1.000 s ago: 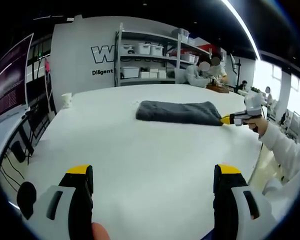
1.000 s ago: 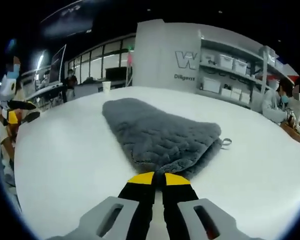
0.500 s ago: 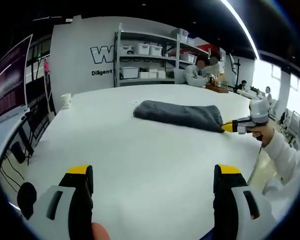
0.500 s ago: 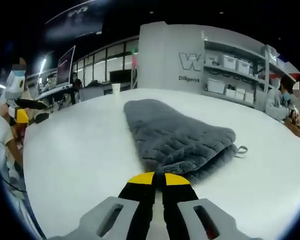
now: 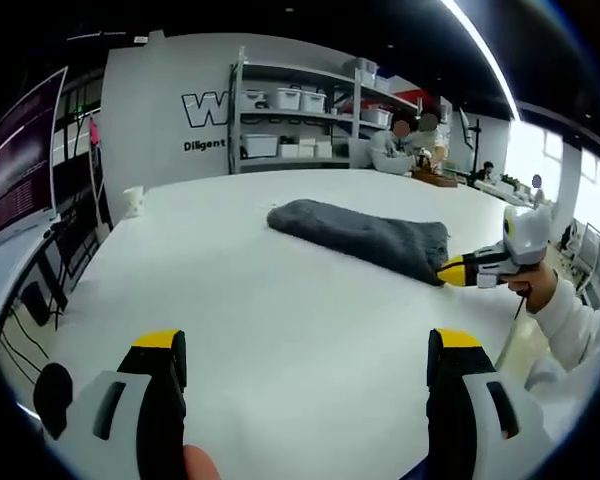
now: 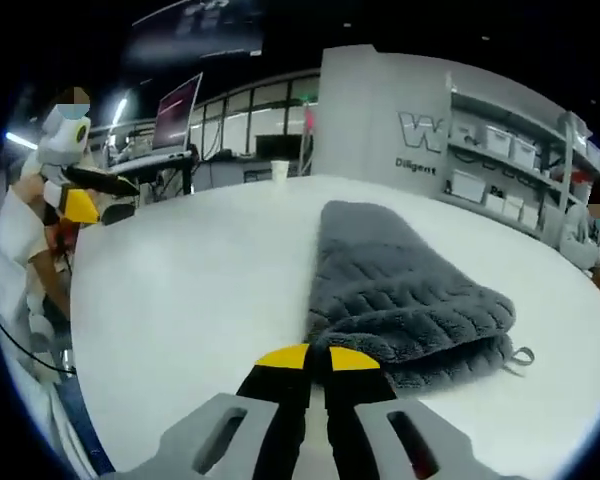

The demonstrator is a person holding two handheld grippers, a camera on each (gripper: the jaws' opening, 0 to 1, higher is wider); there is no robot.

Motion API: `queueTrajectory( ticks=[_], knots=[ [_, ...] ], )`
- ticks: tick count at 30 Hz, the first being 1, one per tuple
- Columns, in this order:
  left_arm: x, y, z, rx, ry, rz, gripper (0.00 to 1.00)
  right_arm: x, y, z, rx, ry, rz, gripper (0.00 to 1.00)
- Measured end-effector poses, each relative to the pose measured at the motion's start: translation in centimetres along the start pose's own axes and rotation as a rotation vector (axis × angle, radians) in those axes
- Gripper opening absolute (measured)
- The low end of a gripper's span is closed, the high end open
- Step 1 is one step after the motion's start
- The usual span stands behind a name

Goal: Open the folded towel by lifting each exposed corner and separating the folded layers until the towel lies flat within the target outline without major curled edges

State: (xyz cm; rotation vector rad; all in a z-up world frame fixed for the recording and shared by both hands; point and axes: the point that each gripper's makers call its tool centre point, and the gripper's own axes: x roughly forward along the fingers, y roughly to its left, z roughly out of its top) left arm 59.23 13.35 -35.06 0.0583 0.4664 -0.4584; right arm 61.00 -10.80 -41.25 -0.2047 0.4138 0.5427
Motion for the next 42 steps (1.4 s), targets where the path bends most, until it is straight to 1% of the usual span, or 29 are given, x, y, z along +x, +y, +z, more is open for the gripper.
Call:
queueTrajectory(
  ticks=[3, 7, 12, 15, 17, 23, 26, 28, 38, 42],
  knots=[
    [0.0, 0.1, 0.0, -0.003, -0.001, 0.002, 1.00, 0.6, 1.0, 0.3, -0.016, -0.002, 0.020, 0.00],
    [0.0, 0.3, -0.1, -0.008, 0.001, 0.007, 1.00, 1.6, 1.6, 0.8, -0.061, 0.001, 0.026, 0.00],
    [0.0, 0.4, -0.1, -0.010, 0.000, 0.007, 1.00, 2.4, 2.6, 1.3, -0.060, -0.005, 0.044, 0.00],
    [0.1, 0.4, -0.1, -0.011, 0.002, 0.006, 1.00, 3.0, 3.6, 1.7, -0.071, -0.007, 0.053, 0.00],
    [0.1, 0.4, -0.2, -0.011, 0.004, 0.004, 1.00, 3.5, 4.4, 1.9, -0.096, -0.007, 0.048, 0.00],
    [0.1, 0.5, -0.2, -0.014, 0.004, 0.005, 1.00, 4.8, 6.4, 2.8, -0.105, -0.015, 0.052, 0.00],
    [0.1, 0.6, -0.4, -0.017, 0.008, 0.006, 1.00, 5.3, 7.2, 3.1, -0.131, -0.009, 0.043, 0.00],
    [0.1, 0.7, -0.4, -0.018, 0.009, 0.007, 1.00, 5.4, 7.5, 3.2, -0.133, -0.006, 0.039, 0.00],
    [0.4, 0.5, -0.6, -0.017, 0.014, -0.002, 1.00, 6.1, 8.9, 3.6, -0.075, -0.010, 0.020, 0.00],
    [0.4, 0.5, -0.6, -0.018, 0.016, -0.002, 1.00, 6.1, 9.1, 3.7, -0.092, -0.004, 0.021, 0.00]
  ],
)
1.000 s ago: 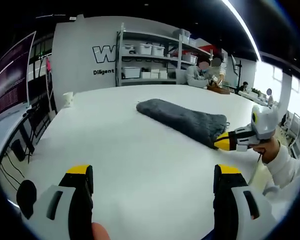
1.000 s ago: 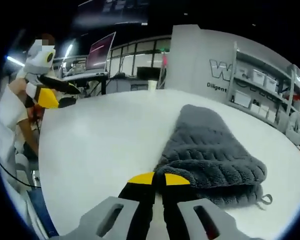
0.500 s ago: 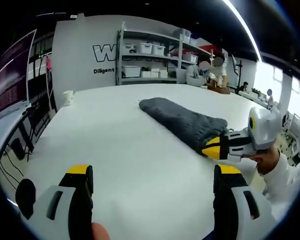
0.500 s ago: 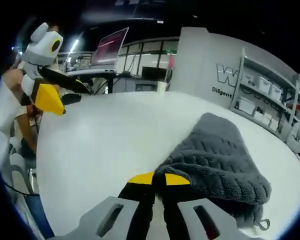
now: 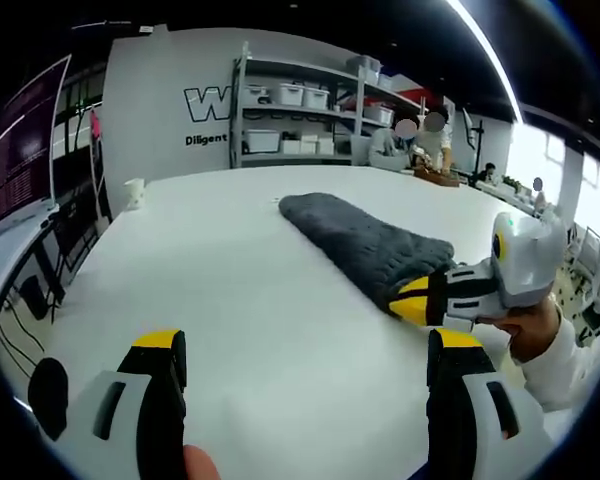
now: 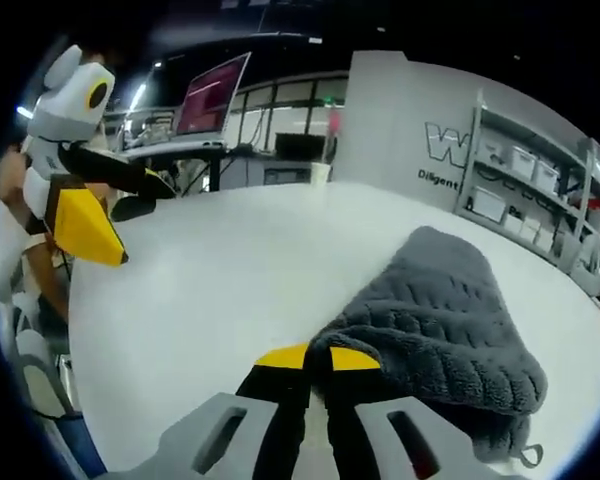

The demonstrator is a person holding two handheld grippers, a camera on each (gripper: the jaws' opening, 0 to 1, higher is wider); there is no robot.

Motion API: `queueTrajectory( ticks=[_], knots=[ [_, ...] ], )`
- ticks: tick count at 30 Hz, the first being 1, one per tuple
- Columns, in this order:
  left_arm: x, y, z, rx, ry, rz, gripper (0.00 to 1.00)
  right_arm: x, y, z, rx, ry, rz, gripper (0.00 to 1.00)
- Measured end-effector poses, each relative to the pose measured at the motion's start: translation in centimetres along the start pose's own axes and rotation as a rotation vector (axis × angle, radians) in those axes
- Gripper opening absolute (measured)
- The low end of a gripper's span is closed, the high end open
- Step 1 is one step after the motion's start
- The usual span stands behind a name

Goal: Open the folded towel by lifting each exposed corner and separating the folded layers until the towel lies flat within the target outline without major curled edges

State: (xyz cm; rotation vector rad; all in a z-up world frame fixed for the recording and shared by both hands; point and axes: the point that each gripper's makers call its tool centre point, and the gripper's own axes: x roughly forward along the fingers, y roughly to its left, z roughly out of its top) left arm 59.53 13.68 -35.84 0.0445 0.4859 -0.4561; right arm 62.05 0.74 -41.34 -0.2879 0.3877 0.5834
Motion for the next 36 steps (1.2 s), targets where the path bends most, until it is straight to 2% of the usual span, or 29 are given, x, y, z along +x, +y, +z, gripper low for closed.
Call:
queueTrajectory(
  ticks=[5, 9, 13, 15, 18, 19, 22, 29, 32, 33, 36],
  knots=[
    [-0.1, 0.0, 0.1, -0.002, -0.003, 0.005, 1.00, -0.3, 0.1, 0.0, -0.009, -0.006, 0.015, 0.01],
    [-0.1, -0.2, 0.1, 0.002, 0.000, 0.006, 1.00, -1.0, 0.5, 0.0, -0.034, 0.001, 0.036, 0.09],
    [-0.1, -0.3, 0.1, 0.002, -0.002, 0.007, 1.00, -2.4, 1.7, -0.9, -0.135, 0.042, 0.109, 0.22],
    [-0.2, -0.2, 0.1, 0.002, -0.002, 0.012, 1.00, -3.5, 2.1, -1.4, -0.141, 0.060, 0.151, 0.28],
    [-0.2, -0.2, 0.1, -0.001, -0.005, 0.015, 1.00, -5.6, 1.8, -1.6, -0.143, 0.053, 0.175, 0.45],
    [-0.2, -0.3, 0.2, -0.001, -0.005, 0.016, 1.00, -6.3, 1.5, -1.6, -0.145, 0.051, 0.178, 0.47],
    [0.1, -0.7, 0.3, 0.007, -0.002, 0.016, 1.00, -8.1, 0.1, -1.2, -0.135, 0.030, 0.166, 0.49],
    [1.0, -2.6, 0.6, 0.040, 0.011, -0.003, 1.00, -12.7, -6.0, 0.7, -0.023, -0.084, 0.033, 0.51],
    [1.2, -3.6, 1.1, 0.044, -0.005, -0.025, 1.00, -14.1, -8.4, 0.4, 0.006, -0.100, -0.013, 0.55],
    [1.3, -4.1, 1.3, 0.047, -0.011, -0.038, 1.00, -14.7, -9.7, 0.0, 0.023, -0.101, -0.043, 0.59],
    [1.6, -5.1, 1.6, 0.062, -0.008, -0.062, 1.00, -15.6, -11.6, -1.1, 0.040, -0.091, -0.089, 0.66]
  ],
)
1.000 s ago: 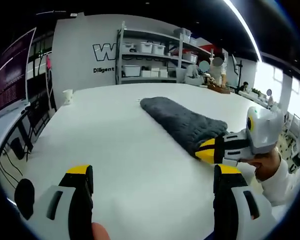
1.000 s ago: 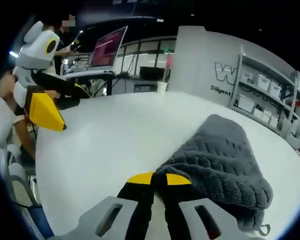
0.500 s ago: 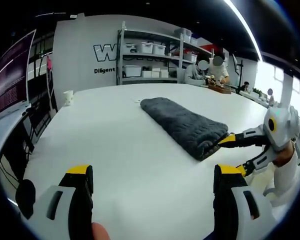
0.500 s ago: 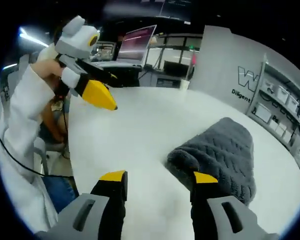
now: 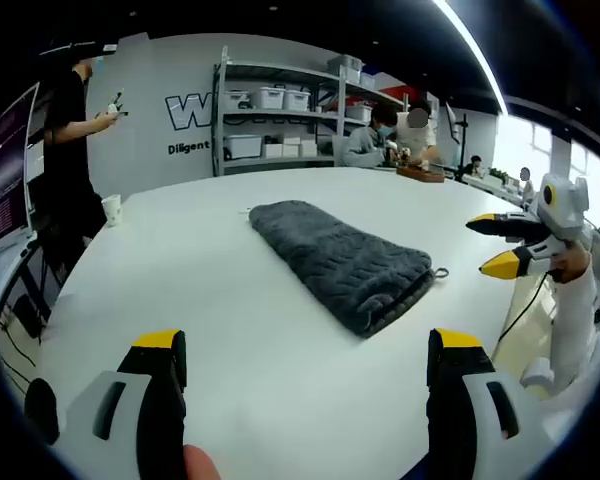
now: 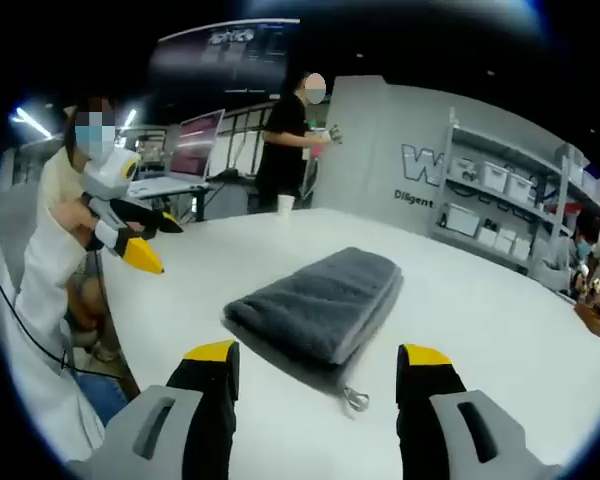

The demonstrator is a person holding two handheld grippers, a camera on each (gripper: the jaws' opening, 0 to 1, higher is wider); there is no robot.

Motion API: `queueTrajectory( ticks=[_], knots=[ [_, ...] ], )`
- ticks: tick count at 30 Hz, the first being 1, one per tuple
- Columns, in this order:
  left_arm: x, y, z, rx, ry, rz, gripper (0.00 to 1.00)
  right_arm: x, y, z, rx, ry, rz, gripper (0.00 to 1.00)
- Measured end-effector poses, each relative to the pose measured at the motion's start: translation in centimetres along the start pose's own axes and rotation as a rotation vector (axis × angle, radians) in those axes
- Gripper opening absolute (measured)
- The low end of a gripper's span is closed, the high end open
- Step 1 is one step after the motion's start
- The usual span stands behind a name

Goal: Open the folded towel by lifting each exposed corner and separating the folded layers until the towel lies flat within the target outline without major curled edges

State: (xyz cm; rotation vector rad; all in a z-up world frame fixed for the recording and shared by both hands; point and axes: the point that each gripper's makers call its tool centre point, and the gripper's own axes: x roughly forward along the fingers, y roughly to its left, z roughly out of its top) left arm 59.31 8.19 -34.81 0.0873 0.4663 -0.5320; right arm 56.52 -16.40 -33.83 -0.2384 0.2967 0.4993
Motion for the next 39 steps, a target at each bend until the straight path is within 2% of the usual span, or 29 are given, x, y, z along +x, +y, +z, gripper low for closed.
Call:
queueTrajectory(
  ticks=[3, 5, 11, 16, 21, 24, 26, 29, 35, 39],
  knots=[
    [0.4, -0.7, 0.4, 0.015, 0.002, -0.009, 1.00, -0.8, -1.3, -0.7, 0.027, -0.001, -0.015, 0.69],
    [0.7, -1.1, 0.7, 0.025, 0.003, -0.014, 1.00, -1.3, -1.4, -0.6, 0.035, 0.001, -0.007, 0.71],
    [0.8, -1.9, 1.0, 0.035, 0.002, -0.044, 1.00, -2.1, -1.3, 1.1, 0.053, -0.057, 0.002, 0.80],
    [0.6, -1.9, 0.9, 0.039, 0.008, -0.038, 1.00, -2.3, -1.3, 1.6, 0.050, -0.069, 0.004, 0.88],
    [0.6, -1.8, 1.1, 0.047, 0.011, -0.017, 1.00, -2.8, -2.1, 3.3, 0.054, -0.122, 0.014, 0.89],
    [0.8, -2.1, 1.2, 0.049, 0.014, -0.014, 1.00, -3.0, -2.8, 3.6, 0.063, -0.145, -0.001, 0.90],
    [1.2, -2.9, 1.1, 0.059, 0.021, -0.044, 1.00, -3.0, -3.1, 2.8, 0.054, -0.112, -0.005, 0.92],
    [1.5, -3.7, 1.1, 0.048, 0.017, -0.084, 1.00, -3.0, -3.1, 2.2, 0.057, -0.098, 0.006, 0.99],
    [2.0, -6.1, 1.5, 0.049, 0.003, -0.183, 1.00, -3.2, -2.8, 2.3, 0.068, -0.101, 0.025, 0.99],
    [2.5, -7.4, 1.7, 0.052, -0.002, -0.213, 0.99, -3.4, -2.8, 2.0, 0.076, -0.082, 0.028, 0.99]
  ],
)
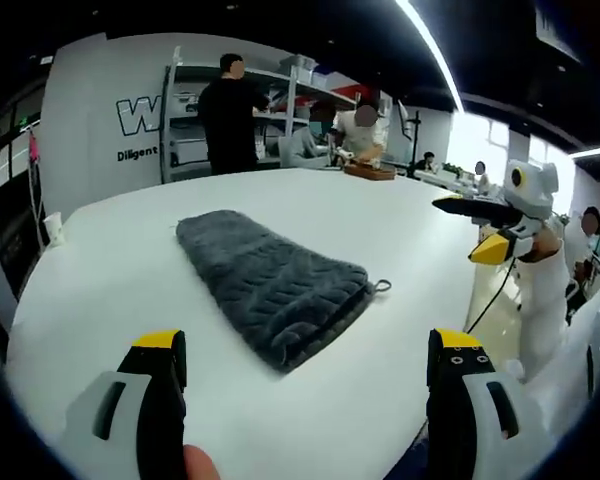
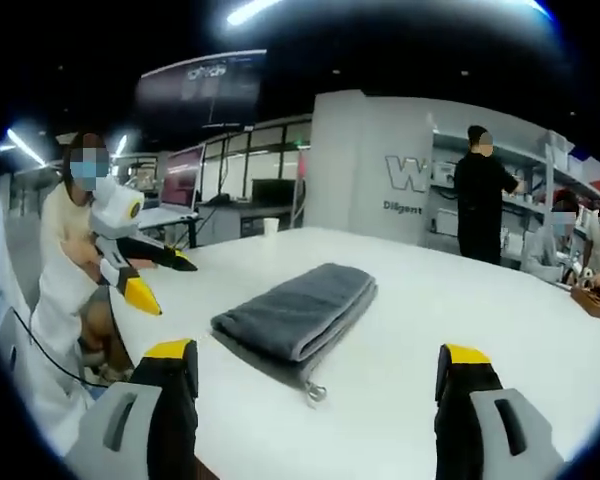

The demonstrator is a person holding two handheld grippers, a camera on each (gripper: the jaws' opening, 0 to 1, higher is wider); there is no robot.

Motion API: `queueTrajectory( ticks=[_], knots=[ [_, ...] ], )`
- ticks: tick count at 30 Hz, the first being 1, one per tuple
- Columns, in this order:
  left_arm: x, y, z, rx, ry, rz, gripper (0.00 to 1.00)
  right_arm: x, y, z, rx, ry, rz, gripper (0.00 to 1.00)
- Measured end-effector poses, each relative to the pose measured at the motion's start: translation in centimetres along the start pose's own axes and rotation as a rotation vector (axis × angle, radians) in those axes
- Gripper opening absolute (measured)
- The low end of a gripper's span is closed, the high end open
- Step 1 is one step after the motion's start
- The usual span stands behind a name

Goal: Open the folded towel by lifting each exposed corner and separating the folded layers until the towel lies flat within the target outline without major curled edges

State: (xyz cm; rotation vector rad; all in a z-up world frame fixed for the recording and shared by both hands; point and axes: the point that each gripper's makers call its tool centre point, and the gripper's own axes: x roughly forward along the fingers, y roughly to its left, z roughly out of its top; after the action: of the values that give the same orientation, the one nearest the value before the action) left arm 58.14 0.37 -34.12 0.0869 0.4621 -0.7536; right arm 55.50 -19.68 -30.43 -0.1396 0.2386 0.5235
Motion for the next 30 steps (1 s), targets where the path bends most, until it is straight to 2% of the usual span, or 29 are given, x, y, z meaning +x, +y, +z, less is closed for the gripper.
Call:
queueTrajectory(
  ticks=[7, 9, 12, 16, 21, 24, 26, 30],
  knots=[
    [1.8, -1.5, 0.2, 0.028, 0.013, -0.013, 0.99, -0.4, -0.8, -0.3, 0.016, 0.014, -0.012, 0.99],
    [2.6, -2.4, -0.4, 0.063, 0.058, -0.044, 0.99, -0.5, -1.2, -0.5, 0.018, 0.018, -0.022, 0.99],
    [3.5, -3.2, -0.6, 0.074, 0.069, -0.060, 0.99, -0.6, -1.6, -0.7, 0.011, 0.026, -0.034, 0.99],
    [4.3, -3.5, 0.1, 0.095, 0.054, -0.055, 0.99, -1.0, -2.4, -0.1, 0.017, 0.004, -0.057, 0.99],
    [5.4, -3.3, 0.8, 0.154, 0.040, -0.011, 0.99, -1.3, -3.3, -0.3, 0.020, 0.006, -0.076, 0.99],
    [6.4, -3.3, 0.5, 0.182, 0.040, 0.013, 0.99, -1.3, -3.6, -0.5, 0.026, 0.012, -0.085, 0.99],
    [7.1, -3.3, 0.3, 0.188, 0.042, 0.013, 0.99, -1.4, -3.7, -0.5, 0.030, 0.011, -0.087, 0.99],
    [8.0, -3.9, 0.8, 0.153, -0.004, -0.018, 0.99, -1.5, -3.7, -0.5, 0.037, 0.014, -0.086, 0.99]
  ],
)
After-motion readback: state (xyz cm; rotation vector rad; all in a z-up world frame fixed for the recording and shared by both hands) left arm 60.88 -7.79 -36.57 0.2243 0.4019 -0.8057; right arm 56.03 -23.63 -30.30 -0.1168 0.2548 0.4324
